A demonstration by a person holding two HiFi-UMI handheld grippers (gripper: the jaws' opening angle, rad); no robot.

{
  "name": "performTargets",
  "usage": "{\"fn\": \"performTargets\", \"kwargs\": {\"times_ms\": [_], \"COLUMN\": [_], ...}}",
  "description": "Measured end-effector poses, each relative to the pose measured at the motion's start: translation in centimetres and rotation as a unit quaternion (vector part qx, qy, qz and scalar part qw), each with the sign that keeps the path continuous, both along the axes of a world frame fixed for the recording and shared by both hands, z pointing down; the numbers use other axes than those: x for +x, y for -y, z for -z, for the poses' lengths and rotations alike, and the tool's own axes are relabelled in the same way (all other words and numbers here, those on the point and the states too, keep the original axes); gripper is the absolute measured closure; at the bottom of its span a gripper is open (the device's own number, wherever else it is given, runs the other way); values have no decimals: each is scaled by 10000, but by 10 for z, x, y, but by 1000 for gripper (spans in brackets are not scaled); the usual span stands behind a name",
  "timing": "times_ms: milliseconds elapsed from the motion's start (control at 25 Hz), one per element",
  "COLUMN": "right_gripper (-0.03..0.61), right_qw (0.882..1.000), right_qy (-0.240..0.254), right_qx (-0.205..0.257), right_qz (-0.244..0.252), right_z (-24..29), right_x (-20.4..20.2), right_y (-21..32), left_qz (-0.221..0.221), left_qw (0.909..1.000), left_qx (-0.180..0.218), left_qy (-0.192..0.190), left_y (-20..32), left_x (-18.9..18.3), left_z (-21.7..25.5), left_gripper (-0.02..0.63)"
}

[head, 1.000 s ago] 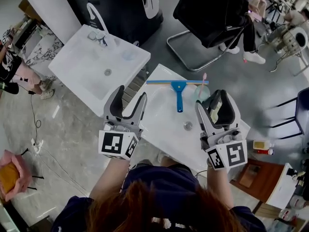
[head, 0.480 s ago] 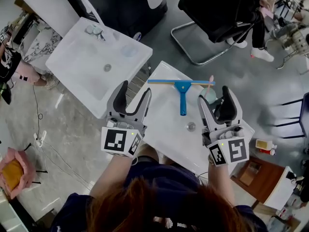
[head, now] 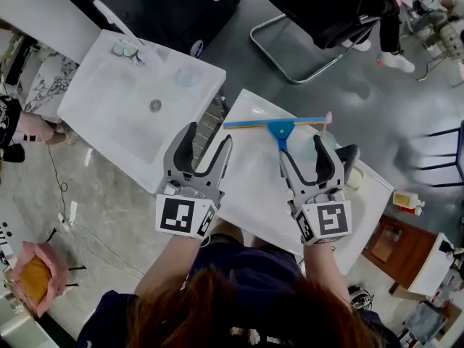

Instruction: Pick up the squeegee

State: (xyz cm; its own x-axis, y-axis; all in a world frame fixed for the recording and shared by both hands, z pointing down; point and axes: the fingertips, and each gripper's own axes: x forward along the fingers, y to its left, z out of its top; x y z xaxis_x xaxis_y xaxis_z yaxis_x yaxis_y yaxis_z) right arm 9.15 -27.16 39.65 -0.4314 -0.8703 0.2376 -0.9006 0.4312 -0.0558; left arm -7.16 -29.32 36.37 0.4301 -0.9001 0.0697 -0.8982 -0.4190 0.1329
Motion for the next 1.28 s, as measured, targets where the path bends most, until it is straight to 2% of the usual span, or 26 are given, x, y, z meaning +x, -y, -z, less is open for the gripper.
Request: {"fn": "performTargets", "kwargs": {"times_ms": [160, 480, 760, 1080, 1200, 1280], "right_gripper": [249, 256, 273, 288, 324, 372], "right_qw": [9980, 9865, 9694, 9524, 9474, 9442], "right_qy": [-167, -281, -421, -770, -873, -906], "right_qx": [-603, -1566, -2351, -2868, -2986, -3062], "right_qz": [-87, -394, -561, -685, -759, -803], "right_z": [-51, -144, -203, -230, -237, -241], "right_x": [-4, 5, 9, 10, 13, 16], "right_y": [6, 14, 16, 16, 14, 13], "left_qz": [-211, -309, -288, -275, -266, -258], "left_qw": [9991, 9978, 9968, 9960, 9959, 9958], "left_qx": [-256, -482, -622, -733, -752, -766], "left_qy": [281, 344, 403, 440, 429, 426], "left_y": [7, 20, 28, 29, 28, 29], "left_x": [-3, -5, -9, -14, -15, -16], "left_z": [-27, -57, -72, -79, -81, -81], "left_gripper": [337, 337, 337, 337, 337, 337]}}
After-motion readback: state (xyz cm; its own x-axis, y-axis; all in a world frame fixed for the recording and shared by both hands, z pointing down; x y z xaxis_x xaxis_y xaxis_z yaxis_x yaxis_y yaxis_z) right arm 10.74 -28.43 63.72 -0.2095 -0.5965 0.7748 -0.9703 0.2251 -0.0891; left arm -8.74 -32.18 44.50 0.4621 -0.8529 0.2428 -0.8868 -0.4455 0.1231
